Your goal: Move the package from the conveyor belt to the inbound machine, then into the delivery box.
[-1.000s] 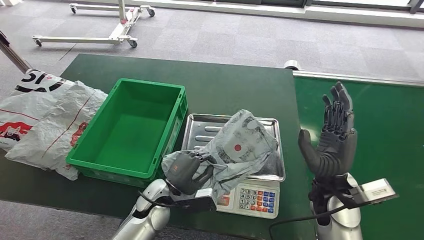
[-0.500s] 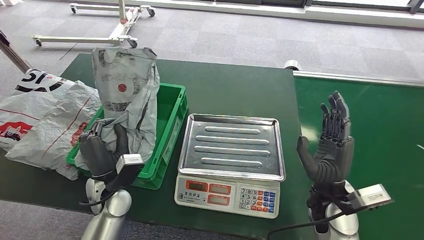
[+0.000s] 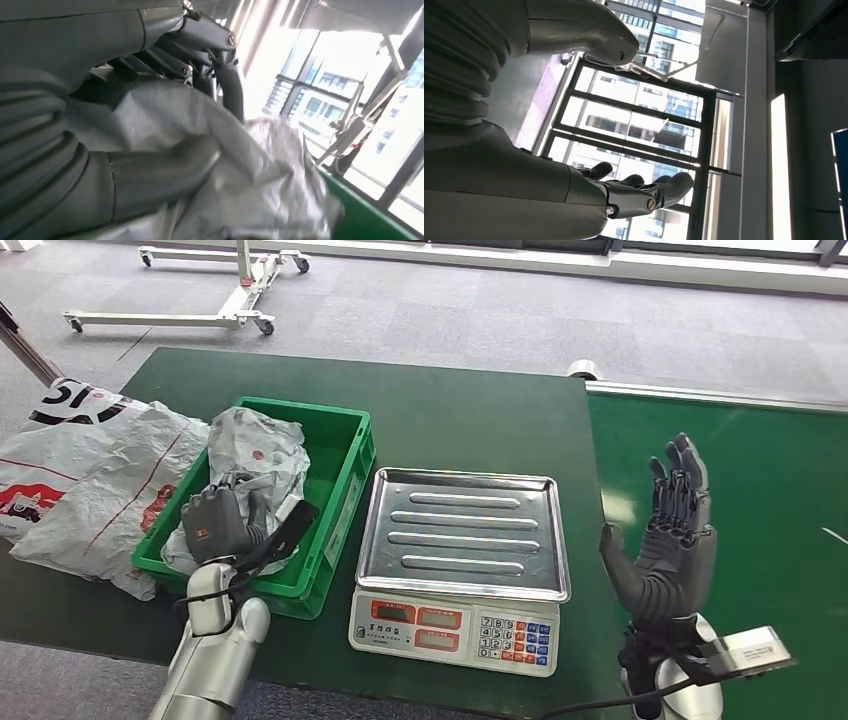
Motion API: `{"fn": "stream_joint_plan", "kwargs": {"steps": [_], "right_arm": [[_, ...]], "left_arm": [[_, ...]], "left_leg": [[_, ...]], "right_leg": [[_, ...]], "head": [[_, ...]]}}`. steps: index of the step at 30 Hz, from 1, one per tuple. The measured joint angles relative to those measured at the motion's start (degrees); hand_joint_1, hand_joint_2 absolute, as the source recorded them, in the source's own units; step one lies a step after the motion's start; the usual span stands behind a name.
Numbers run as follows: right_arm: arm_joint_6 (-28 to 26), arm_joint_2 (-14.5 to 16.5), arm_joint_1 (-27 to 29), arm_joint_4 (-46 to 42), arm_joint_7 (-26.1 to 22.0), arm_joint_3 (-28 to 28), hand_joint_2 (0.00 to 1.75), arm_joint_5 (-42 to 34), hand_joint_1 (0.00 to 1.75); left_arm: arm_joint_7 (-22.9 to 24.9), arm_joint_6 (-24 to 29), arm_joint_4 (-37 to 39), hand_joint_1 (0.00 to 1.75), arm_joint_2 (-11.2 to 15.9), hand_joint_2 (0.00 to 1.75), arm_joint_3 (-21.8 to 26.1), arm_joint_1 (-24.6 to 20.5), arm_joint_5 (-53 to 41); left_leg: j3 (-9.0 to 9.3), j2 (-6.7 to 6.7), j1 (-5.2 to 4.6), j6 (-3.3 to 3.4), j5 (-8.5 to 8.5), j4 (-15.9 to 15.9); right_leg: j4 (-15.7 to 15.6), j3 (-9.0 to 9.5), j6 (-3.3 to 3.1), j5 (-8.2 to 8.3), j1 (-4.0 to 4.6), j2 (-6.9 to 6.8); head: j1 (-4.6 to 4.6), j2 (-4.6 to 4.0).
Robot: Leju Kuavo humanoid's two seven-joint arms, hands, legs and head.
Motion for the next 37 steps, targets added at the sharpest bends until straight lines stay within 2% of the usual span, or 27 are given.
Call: {"fn": "stream_joint_plan", "kwargs": {"steps": [3, 7, 13, 15, 19, 20, 22, 26, 30, 34, 36, 37], "right_arm": [[0.1, 0.1, 0.0, -0.4, 0.4, -0.1, 1.75, 0.4, 0.0], [0.1, 0.4, -0.1, -1.0, 0.9, -0.3, 1.75, 0.6, 0.0], [-0.2, 0.6, 0.1, -1.3, 1.3, -0.9, 1.75, 0.7, 0.0], [-0.7, 0.7, 0.3, -1.4, 1.4, -1.0, 1.75, 0.8, 0.0], [-2.1, 0.8, 1.1, -1.5, 1.2, -1.2, 1.75, 0.8, 0.0], [-2.6, 0.8, 1.3, -1.5, 1.2, -1.3, 1.75, 0.7, 0.0], [-3.5, 0.8, 1.8, -1.6, 1.0, -1.5, 1.75, 0.7, 0.0], [-6.4, 0.8, 2.4, -1.6, 0.8, -2.4, 1.75, 1.7, 0.0], [-15.1, 0.6, 2.6, -1.5, 4.3, -4.6, 1.75, 10.3, 0.0], [-30.2, 0.4, 2.6, -0.7, 16.1, -8.0, 1.75, 34.6, 0.0], [-34.8, 0.3, 2.6, 0.3, 22.8, -10.1, 1.75, 46.6, 0.0], [-35.7, 0.2, 2.6, 0.5, 24.4, -10.6, 1.75, 49.4, 0.0]], "left_arm": [[1.8, 0.1, 3.7, 0.0, 0.3, 0.0, 0.0, -1.9, 0.4], [0.5, 1.3, 5.8, 0.0, 0.5, 0.0, 0.0, -3.2, 3.5], [-7.8, 7.1, 1.9, 0.0, 0.0, 0.0, 0.0, -1.6, 11.8], [-12.9, 7.7, -2.9, 0.0, -1.1, 0.0, 0.2, 0.1, 14.2], [-33.5, 7.9, -17.0, 0.0, -6.3, 0.0, 3.0, 4.6, 26.7], [-36.7, 7.9, -20.6, 0.0, -7.5, 0.0, 3.4, 5.7, 30.2], [-39.0, 7.9, -27.6, 0.0, -8.6, 0.0, 3.6, 7.6, 36.8], [-39.5, 6.4, -36.5, 0.0, -8.0, 1.75, 0.7, 10.5, 50.4], [-39.7, 0.3, -41.9, 0.0, -5.2, 1.75, -6.0, 13.9, 62.1], [-39.7, -6.9, -45.4, 0.0, -3.3, 1.75, -9.7, 17.4, 66.2], [-39.7, -9.8, -46.2, 0.0, -2.9, 1.75, -10.5, 18.5, 67.6], [-39.7, -10.5, -46.3, 0.0, -2.8, 1.75, -10.7, 18.7, 67.9]], "left_leg": [[0.0, -0.05, 0.0, 0.0, 0.0, 0.0], [0.01, -0.09, 0.0, 0.0, 0.0, 0.0], [0.01, -0.03, 0.0, -0.02, 0.06, 0.0], [-0.01, -0.03, 0.0, -0.01, 0.07, 0.0], [-0.06, 0.0, -0.01, 0.01, -0.02, 0.0], [-0.07, 0.03, -0.01, 0.02, -0.06, 0.0], [-0.07, 0.07, -0.01, 0.02, -0.11, 0.0], [-0.06, 0.02, 0.01, 0.0, -0.09, 0.0], [-0.05, 0.05, 0.03, -0.01, -0.09, 0.0], [-0.06, 0.04, 0.01, 0.0, -0.09, 0.0], [-0.06, 0.03, 0.01, 0.01, -0.1, 0.0], [-0.07, 0.03, 0.0, 0.01, -0.1, 0.0]], "right_leg": [[0.0, 0.04, 0.0, -0.01, -0.01, -0.04], [0.0, 0.06, 0.0, -0.02, -0.01, -0.09], [0.0, 0.04, 0.01, 0.04, 0.0, -0.04], [0.0, 0.03, 0.01, 0.04, 0.0, -0.03], [0.0, -0.01, 0.02, 0.02, -0.02, -0.01], [0.0, -0.03, 0.02, 0.01, -0.02, 0.03], [0.0, -0.07, 0.02, -0.01, -0.01, 0.08], [0.0, -0.08, -0.01, -0.07, 0.01, 0.0], [0.0, -0.06, -0.02, -0.08, 0.03, 0.03], [0.0, -0.04, -0.01, -0.08, 0.0, 0.02], [0.0, -0.04, -0.01, -0.08, 0.0, 0.02], [0.0, -0.04, -0.01, -0.08, -0.01, 0.01]], "head": [[0.01, -0.01], [-0.01, 0.0], [0.0, 0.0], [0.0, 0.0], [0.02, 0.0], [0.02, 0.0], [0.0, 0.0], [-0.01, 0.0], [0.01, 0.0], [0.01, 0.0], [0.01, 0.0], [0.01, 0.0]]}}
